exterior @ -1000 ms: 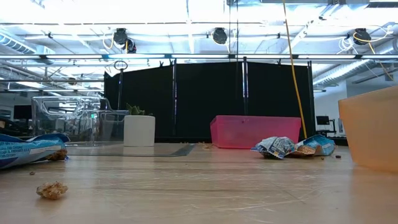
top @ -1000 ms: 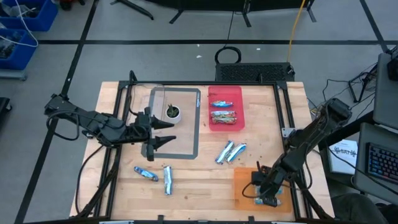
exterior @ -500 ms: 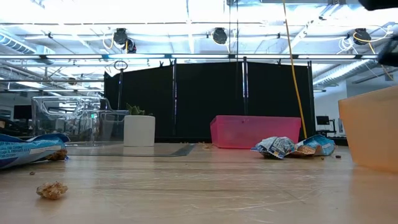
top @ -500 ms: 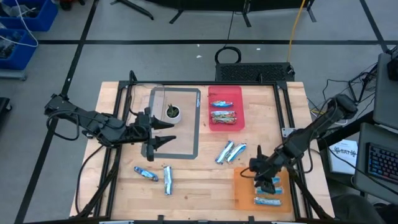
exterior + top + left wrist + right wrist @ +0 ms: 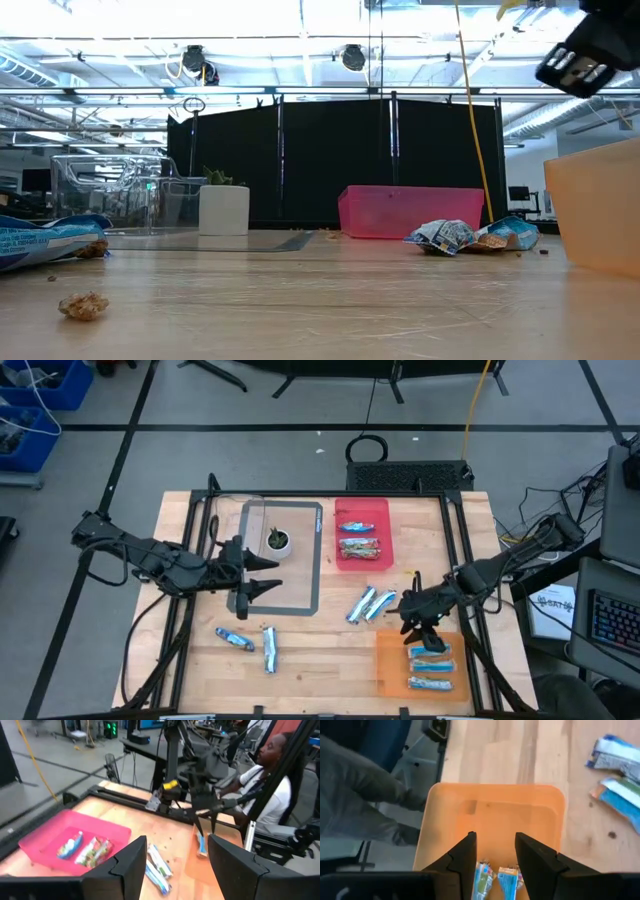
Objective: Pick and place Granola Bars by type
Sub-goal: Put the orange granola bar into the orange bin
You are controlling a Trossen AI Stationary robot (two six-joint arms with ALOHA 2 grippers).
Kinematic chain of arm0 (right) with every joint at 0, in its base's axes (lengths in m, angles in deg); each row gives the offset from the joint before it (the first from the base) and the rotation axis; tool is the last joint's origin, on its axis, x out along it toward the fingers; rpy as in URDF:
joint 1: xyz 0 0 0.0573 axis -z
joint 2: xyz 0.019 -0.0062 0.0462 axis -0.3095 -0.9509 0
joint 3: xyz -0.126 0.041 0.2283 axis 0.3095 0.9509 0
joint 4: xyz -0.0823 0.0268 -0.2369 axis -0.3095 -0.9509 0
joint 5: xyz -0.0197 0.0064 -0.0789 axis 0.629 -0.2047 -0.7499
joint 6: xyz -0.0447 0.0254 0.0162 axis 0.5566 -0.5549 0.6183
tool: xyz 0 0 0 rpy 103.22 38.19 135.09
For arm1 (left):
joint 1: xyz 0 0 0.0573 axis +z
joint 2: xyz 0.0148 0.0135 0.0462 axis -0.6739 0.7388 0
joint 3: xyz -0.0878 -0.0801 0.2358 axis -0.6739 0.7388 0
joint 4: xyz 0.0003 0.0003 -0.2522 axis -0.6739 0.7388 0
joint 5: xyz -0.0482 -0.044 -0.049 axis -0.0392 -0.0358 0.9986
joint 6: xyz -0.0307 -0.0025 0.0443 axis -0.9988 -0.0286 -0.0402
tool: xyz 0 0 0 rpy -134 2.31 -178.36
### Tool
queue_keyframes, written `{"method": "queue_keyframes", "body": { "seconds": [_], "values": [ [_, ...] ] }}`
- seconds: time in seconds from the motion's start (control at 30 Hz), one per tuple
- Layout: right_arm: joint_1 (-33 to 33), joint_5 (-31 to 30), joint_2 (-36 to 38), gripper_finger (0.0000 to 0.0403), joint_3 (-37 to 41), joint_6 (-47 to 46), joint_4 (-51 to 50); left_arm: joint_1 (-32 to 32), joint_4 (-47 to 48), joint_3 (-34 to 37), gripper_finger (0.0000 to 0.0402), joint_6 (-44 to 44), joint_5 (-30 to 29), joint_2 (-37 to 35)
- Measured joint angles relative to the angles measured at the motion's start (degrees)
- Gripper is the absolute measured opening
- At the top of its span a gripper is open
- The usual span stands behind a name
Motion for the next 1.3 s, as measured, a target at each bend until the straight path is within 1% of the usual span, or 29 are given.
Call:
{"method": "queue_keyframes", "body": {
  "seconds": [0.07, 0.2, 0.33, 0.43, 0.5, 0.63, 0.87, 1.07, 1.3],
  "values": [
    [1.27, 1.22, 0.95, 0.0126, 0.0, 3.22, -0.01, 0.0, 0.97, 0.0, 0.0209, -1.0, 1.23, 0.02],
    [3.75, 5.73, 2.72, 0.013, 0.0, 7.39, -0.42, -0.02, 2.36, 0.0, 0.0202, -2.78, 2.15, 0.04],
    [5.49, 7.5, 3.95, 0.015, -0.52, 10.31, -3.96, -0.02, 2.54, 0.0, 0.0195, -3.16, 2.91, 0.04],
    [6.71, 8.17, 4.55, 0.0167, -2.02, 15.54, -7.91, -0.02, 2.54, 0.0, 0.019, -4.37, 3.25, 0.04],
    [7.94, 7.2, 4.65, 0.0177, -3.32, 19.09, -10.6, -0.02, 2.54, 0.0, 0.0188, -4.65, 3.44, 0.04],
    [10.78, 2.11, 4.59, 0.0191, -6.22, 25.77, -15.5, -0.02, 2.61, 0.0, 0.0187, -6.04, 3.44, 0.04],
    [16.25, -0.87, 4.57, 0.0219, -11.75, 39.75, -18.86, -0.02, 3.33, 0.0, 0.0186, -8.39, 3.89, 0.04],
    [22.05, -0.72, 1.9, 0.0238, -14.74, 48.4, -21.77, -0.02, 3.37, 0.0, 0.0195, -9.27, 3.88, 0.04],
    [26.75, 0.61, -4.46, 0.0245, -16.83, 58.15, -26.12, -0.02, 3.39, 0.0, 0.0195, -10.21, 3.86, 0.04]
  ]
}}
